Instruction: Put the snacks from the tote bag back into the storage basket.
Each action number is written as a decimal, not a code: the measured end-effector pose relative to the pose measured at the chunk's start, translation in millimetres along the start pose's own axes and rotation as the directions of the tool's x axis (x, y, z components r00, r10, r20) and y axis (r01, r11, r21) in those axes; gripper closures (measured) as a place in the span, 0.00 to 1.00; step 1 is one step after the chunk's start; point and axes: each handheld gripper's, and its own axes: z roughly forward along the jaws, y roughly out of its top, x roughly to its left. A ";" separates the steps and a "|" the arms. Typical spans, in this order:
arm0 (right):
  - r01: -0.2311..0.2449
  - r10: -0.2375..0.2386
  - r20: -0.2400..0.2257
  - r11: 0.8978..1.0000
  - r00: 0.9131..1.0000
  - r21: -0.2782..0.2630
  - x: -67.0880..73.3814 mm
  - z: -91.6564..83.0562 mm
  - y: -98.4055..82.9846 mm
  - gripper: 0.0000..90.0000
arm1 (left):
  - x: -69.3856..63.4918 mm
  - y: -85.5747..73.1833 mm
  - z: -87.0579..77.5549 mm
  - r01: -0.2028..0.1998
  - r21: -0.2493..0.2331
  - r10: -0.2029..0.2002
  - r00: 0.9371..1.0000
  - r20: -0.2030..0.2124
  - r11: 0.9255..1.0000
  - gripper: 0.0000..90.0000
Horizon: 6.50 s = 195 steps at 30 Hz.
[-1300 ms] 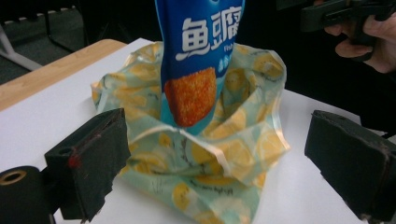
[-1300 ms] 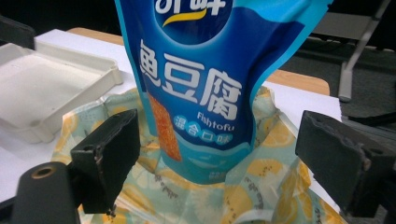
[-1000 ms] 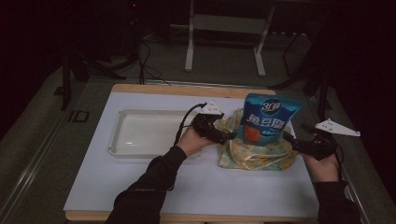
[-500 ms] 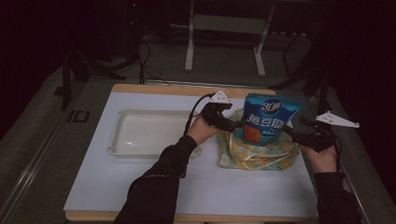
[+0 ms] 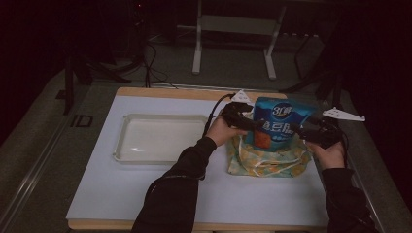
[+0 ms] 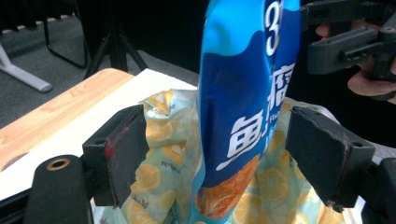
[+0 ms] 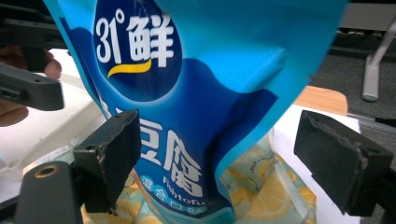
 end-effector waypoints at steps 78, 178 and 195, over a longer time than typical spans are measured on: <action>0.147 -0.148 -0.029 0.988 0.989 -0.040 38.0 -18.9 57.9 0.97 | -23.6 76.0 -27.1 -0.104 0.058 0.103 0.994 0.021 0.993 0.96; 0.346 -0.353 -0.310 0.935 0.883 -0.079 296.8 134.3 129.5 0.97 | 42.6 -27.0 -322.2 0.016 0.071 0.003 0.963 -0.270 0.997 0.96; 0.316 -0.307 -0.314 0.949 0.898 -0.024 295.5 173.9 90.0 0.97 | 69.4 -75.2 -302.3 0.064 0.086 -0.040 0.967 -0.253 0.994 0.96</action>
